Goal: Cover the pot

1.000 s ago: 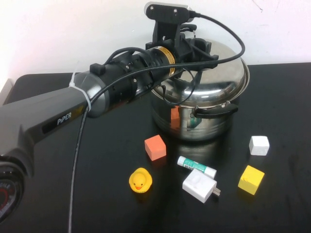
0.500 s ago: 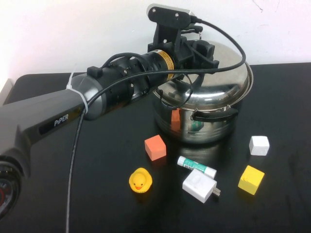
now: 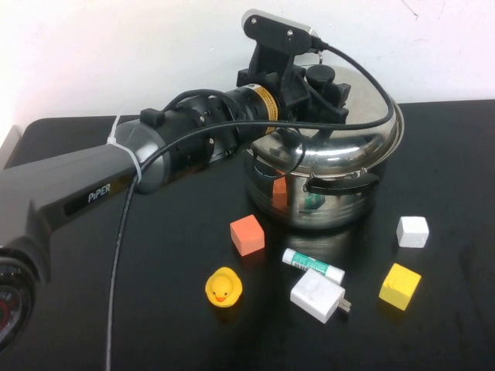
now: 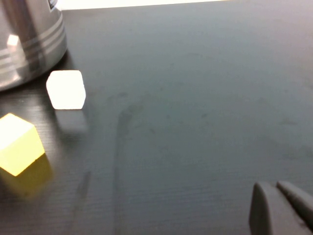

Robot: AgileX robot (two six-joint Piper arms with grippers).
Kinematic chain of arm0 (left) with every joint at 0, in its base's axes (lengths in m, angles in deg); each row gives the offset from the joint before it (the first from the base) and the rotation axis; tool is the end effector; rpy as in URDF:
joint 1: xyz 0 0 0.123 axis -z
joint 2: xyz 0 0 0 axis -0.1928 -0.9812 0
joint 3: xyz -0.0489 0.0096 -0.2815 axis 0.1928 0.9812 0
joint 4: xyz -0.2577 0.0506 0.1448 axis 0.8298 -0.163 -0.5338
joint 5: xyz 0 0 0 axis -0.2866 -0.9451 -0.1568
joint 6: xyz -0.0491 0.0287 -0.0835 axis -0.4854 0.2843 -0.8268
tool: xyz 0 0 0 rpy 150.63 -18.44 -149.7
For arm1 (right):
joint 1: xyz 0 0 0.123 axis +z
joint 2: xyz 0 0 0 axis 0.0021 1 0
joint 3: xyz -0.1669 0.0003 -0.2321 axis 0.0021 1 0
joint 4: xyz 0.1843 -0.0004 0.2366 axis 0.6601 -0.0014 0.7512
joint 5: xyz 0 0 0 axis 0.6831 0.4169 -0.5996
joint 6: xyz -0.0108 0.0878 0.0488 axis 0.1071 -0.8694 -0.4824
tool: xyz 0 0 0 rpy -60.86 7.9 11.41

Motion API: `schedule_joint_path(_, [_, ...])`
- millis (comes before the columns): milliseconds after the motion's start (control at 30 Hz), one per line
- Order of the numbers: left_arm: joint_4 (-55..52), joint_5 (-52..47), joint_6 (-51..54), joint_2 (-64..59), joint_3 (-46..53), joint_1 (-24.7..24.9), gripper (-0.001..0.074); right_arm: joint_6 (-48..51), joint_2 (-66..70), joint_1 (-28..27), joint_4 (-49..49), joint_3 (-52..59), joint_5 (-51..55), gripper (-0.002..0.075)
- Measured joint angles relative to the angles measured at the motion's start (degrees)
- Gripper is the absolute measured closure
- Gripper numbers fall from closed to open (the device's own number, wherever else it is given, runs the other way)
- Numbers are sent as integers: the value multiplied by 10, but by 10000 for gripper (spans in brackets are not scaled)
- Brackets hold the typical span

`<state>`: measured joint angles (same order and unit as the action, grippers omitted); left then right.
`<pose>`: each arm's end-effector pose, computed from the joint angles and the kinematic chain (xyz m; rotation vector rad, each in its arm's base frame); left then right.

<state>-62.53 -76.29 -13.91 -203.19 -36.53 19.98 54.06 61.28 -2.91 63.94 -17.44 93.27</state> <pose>0.4558 -0.2962 0.2634 0.5724 1.6961 -0.5825 0.1103 -0.0067 0.1741 0.0624 1.8368 -0.0379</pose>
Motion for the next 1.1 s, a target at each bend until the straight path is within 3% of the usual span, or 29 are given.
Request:
schedule_joint_path(400, [13,-2,35,77,-10,-31,189,0,0,0,0,0,0,728])
schedule_joint_path(467, [5,-25,44,102,-10,-33,232,0,0,0,0,0,0,728])
schedule_joint_path(567, [-14,-83,52,146,-10,-34,358,0,0,0,0,0,0,728])
schedule_joint_path(733, [-17,-189,54,238,-10,-24,656,0,0,0,0,0,0,728])
schedule_joint_path(833, [-16,-260,55,298,-10,-12,712,0,0,0,0,0,0,728])
schedule_joint_path(1100, [65,-472,139,476,-5,34,735,0,0,0,0,0,0,728])
